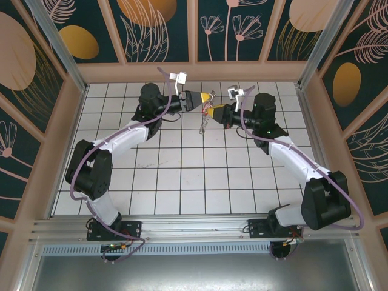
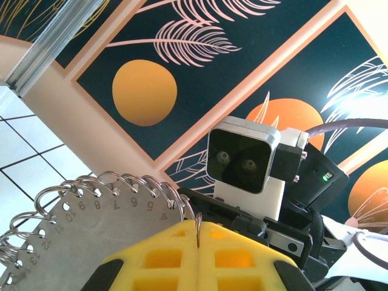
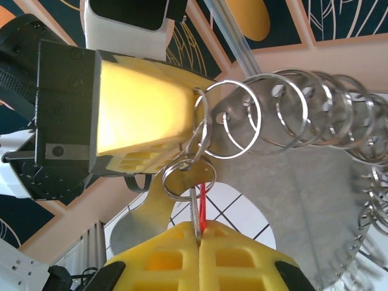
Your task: Put the keys on the keyring
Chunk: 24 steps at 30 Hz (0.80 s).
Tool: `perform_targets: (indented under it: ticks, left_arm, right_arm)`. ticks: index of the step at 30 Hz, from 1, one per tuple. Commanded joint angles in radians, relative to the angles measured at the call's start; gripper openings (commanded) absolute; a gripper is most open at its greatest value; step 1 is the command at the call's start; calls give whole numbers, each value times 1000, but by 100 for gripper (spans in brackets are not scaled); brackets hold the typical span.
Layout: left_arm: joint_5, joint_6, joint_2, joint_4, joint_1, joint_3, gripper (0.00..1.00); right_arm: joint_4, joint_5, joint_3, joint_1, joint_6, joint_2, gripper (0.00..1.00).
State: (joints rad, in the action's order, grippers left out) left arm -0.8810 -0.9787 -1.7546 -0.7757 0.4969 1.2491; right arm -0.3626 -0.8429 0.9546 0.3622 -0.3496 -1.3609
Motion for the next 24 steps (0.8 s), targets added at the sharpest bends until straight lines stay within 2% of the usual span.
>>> perform_targets:
  ticks: [1, 7, 15, 18, 19, 24]
  left_arm:
    - [14, -11, 35, -80, 4, 0, 0]
    - [26, -36, 29, -114, 4, -7, 0]
    - [33, -49, 27, -138, 5, -17, 0]
    - [37, -49, 26, -144, 3, -20, 0]
    - [38, -49, 26, -146, 5, -23, 0]
    - [48, -48, 26, -171, 4, -35, 0]
  right_arm:
    - [-20, -42, 20, 19, 10, 7, 0]
    - [-23, -32, 31, 52, 0, -21, 0]
    - [68, 19, 51, 56, 30, -38, 1]
    - [107, 45, 34, 52, 45, 0, 29]
    - [113, 54, 24, 48, 43, 19, 34]
    - [102, 119, -33, 23, -8, 144, 41]
